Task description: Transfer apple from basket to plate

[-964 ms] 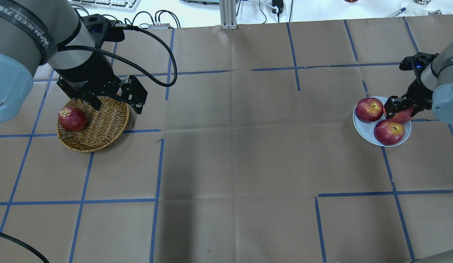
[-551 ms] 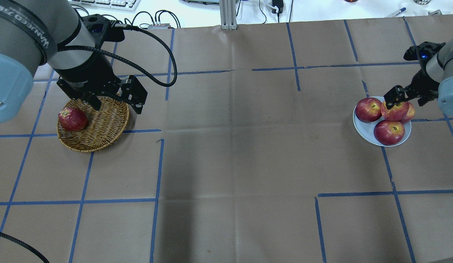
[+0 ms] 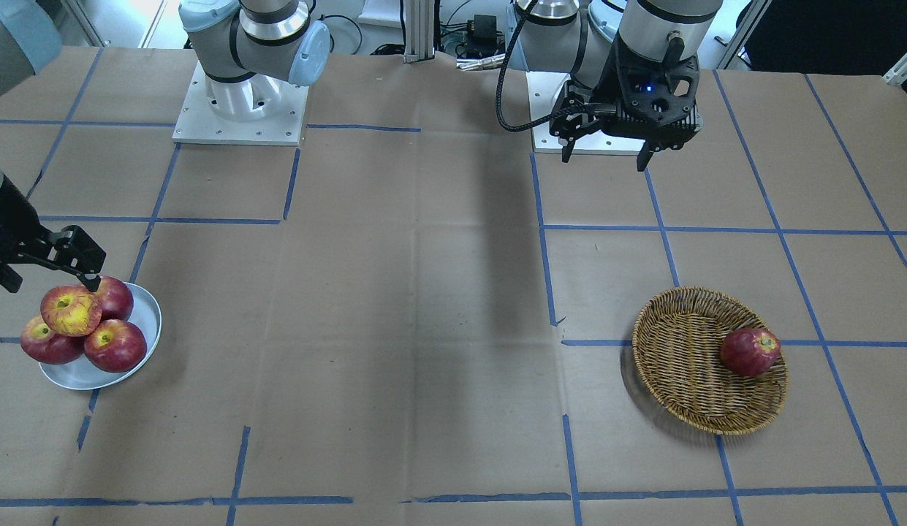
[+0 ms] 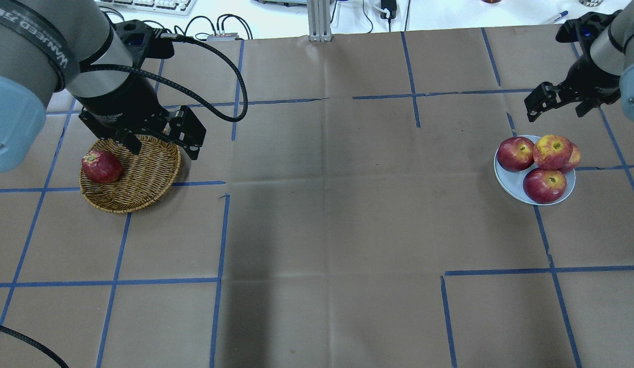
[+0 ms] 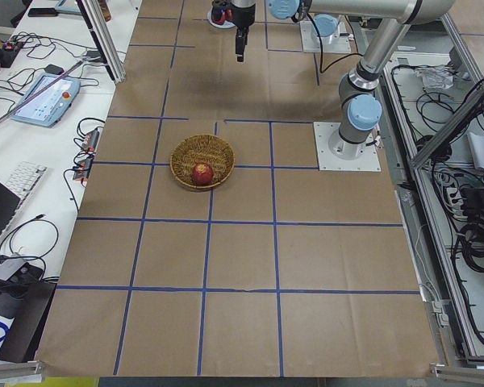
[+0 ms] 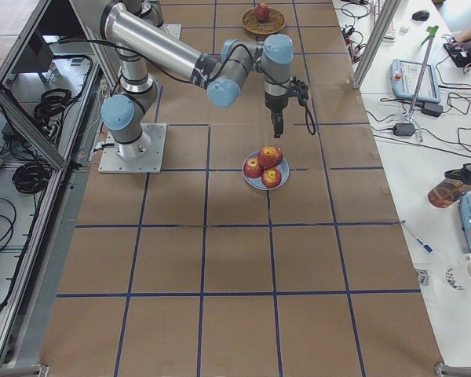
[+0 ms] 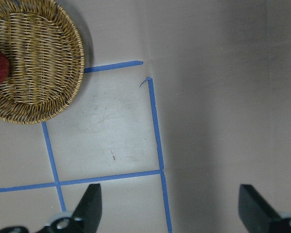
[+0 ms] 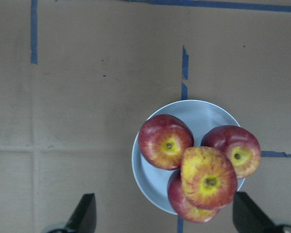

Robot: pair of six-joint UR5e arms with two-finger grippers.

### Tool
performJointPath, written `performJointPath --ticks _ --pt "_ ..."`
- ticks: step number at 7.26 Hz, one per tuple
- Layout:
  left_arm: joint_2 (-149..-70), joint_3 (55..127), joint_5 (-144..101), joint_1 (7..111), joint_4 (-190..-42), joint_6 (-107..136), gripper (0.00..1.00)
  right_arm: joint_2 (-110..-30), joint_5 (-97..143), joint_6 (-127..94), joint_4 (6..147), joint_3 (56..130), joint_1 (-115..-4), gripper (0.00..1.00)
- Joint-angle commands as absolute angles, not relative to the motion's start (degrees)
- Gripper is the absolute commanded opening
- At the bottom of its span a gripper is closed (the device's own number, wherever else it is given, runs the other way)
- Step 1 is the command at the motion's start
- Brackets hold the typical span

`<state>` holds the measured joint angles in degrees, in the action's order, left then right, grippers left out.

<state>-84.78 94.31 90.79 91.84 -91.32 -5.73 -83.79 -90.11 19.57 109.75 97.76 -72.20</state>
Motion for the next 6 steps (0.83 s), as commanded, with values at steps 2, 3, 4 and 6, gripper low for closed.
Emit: performJointPath --ticks 2,3,4,6 --pt "-84.81 94.39 90.53 91.85 -91.32 -5.71 0.99 -89.37 -90.09 8.11 96.87 94.4 -83.99 1.0" --pt "-84.9 94.39 90.35 91.85 -91.32 -5.71 0.99 -90.86 -90.44 4.0 96.59 94.48 -86.81 1.0" --pt "-84.9 94.48 90.26 91.85 -91.32 -5.71 0.99 -91.05 -90.27 3.78 96.5 94.74 -87.18 1.0" --pt "-84.9 94.48 90.0 91.85 -91.23 -5.71 0.99 -91.67 -89.91 3.78 96.5 94.4 -87.62 1.0"
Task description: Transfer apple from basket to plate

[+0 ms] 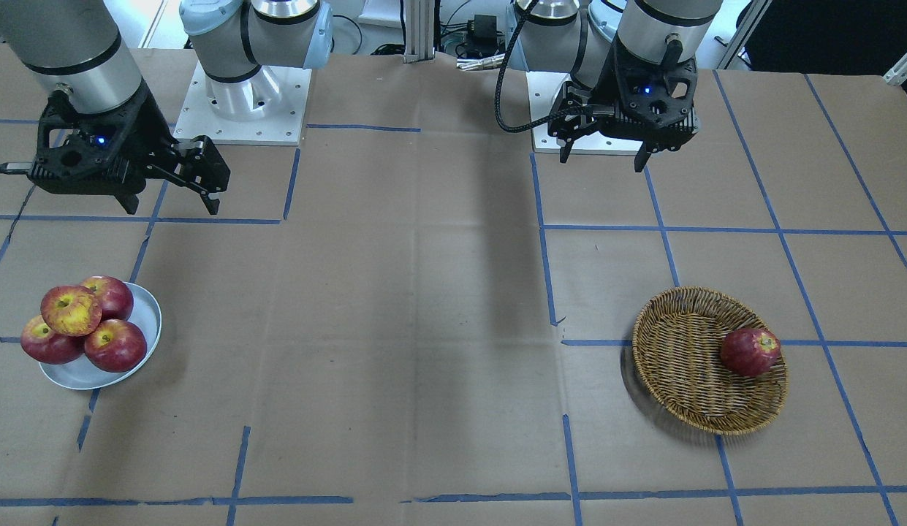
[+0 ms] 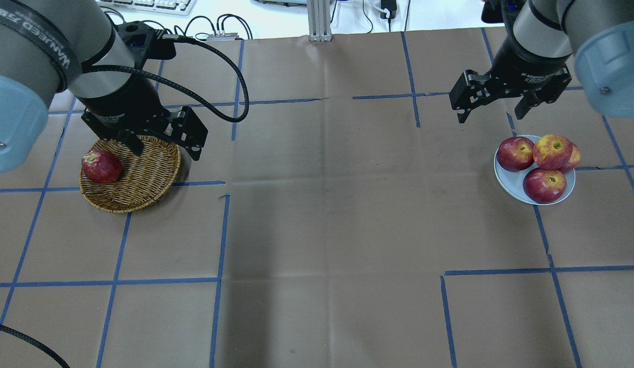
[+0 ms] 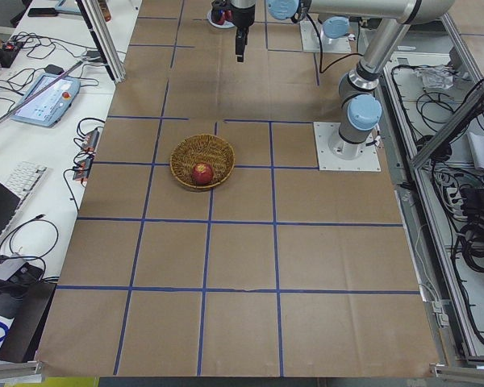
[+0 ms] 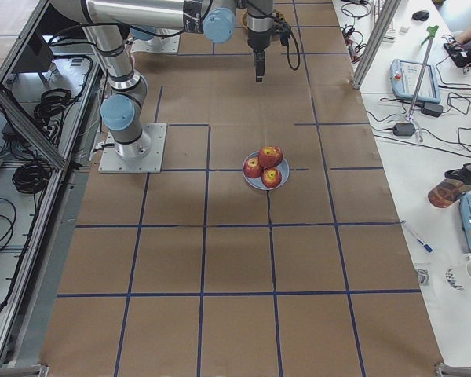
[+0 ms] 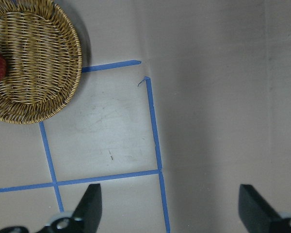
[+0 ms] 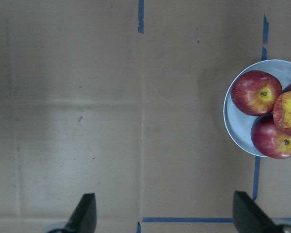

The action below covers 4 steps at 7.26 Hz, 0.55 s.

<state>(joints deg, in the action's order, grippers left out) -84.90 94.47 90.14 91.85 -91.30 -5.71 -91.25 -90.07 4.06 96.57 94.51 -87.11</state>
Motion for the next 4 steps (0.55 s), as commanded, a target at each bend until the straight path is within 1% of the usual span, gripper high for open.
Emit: performJointPath --ticks 1,4 --pt "-84.99 94.48 90.0 91.93 -91.23 -5.71 0.99 -91.76 -90.0 3.78 96.5 94.31 -88.41 1.0" --pt "-84.99 94.31 89.83 91.93 -91.06 -5.71 0.99 -91.76 -90.09 3.69 96.33 94.13 -89.21 1.0"
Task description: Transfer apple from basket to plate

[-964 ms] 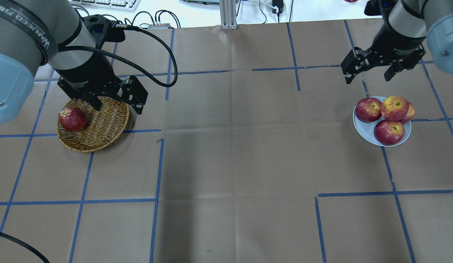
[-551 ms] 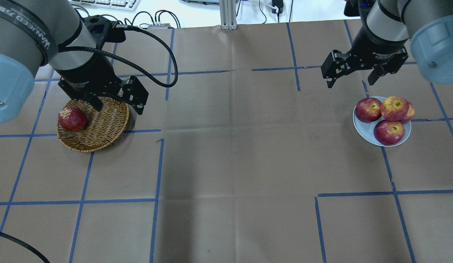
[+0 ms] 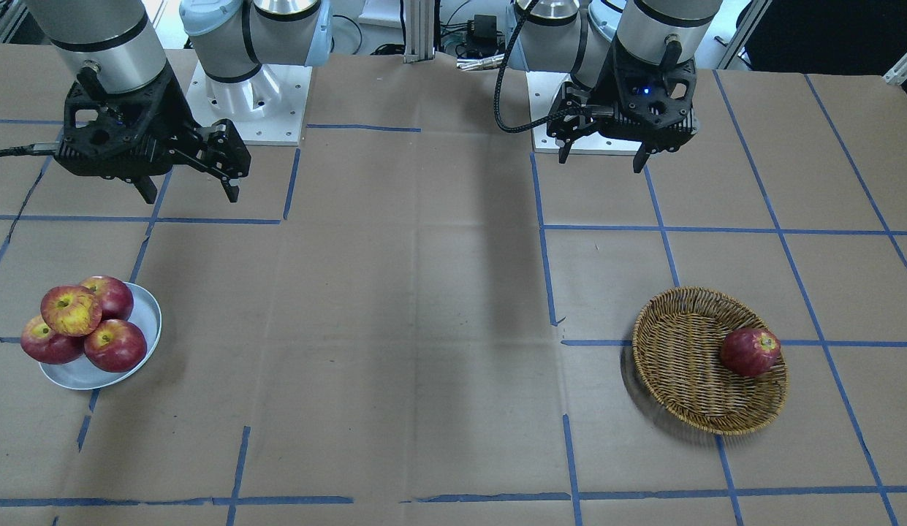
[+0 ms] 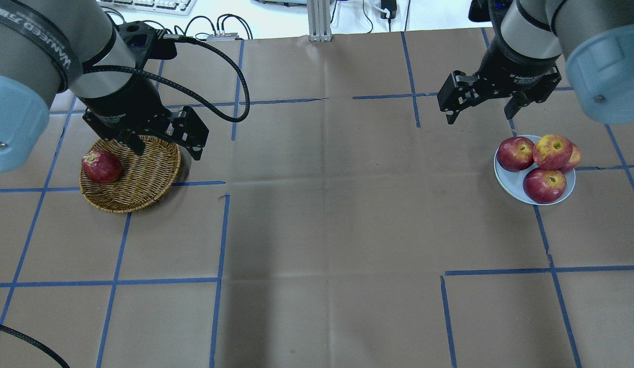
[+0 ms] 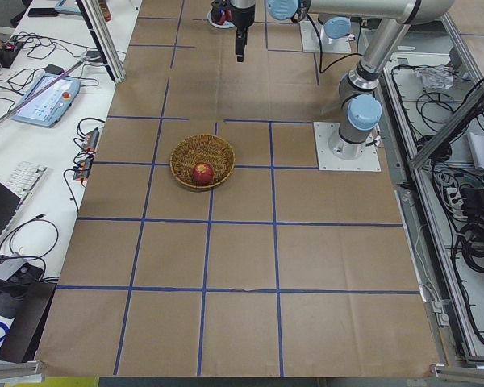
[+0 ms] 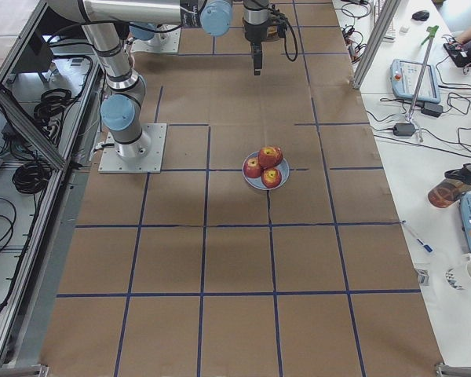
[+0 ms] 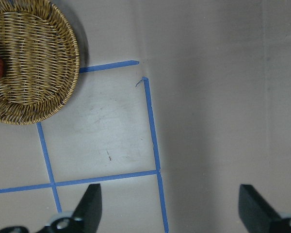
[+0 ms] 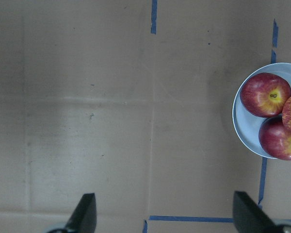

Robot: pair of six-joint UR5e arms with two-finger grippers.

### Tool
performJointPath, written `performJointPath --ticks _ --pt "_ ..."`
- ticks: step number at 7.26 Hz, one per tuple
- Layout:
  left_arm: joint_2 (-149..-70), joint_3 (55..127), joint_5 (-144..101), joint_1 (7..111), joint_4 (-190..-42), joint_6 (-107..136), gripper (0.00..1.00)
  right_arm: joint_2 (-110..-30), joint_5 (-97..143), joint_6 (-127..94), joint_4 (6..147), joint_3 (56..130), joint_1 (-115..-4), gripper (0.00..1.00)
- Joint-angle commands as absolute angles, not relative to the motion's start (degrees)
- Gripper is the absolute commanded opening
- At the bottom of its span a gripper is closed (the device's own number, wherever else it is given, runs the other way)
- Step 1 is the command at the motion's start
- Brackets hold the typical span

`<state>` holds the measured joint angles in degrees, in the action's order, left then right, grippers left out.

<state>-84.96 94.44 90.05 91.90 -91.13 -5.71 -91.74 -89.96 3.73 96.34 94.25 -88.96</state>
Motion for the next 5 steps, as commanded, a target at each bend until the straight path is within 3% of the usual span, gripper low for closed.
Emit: performJointPath --ticks 1,5 --pt "-84.9 94.48 90.35 91.76 -91.14 -5.89 0.99 -91.67 -90.17 3.69 96.24 94.13 -89.21 1.0" --pt "-84.99 94.48 89.91 91.85 -91.05 -6.24 0.99 -91.49 -90.09 3.78 96.33 94.13 -89.21 1.0"
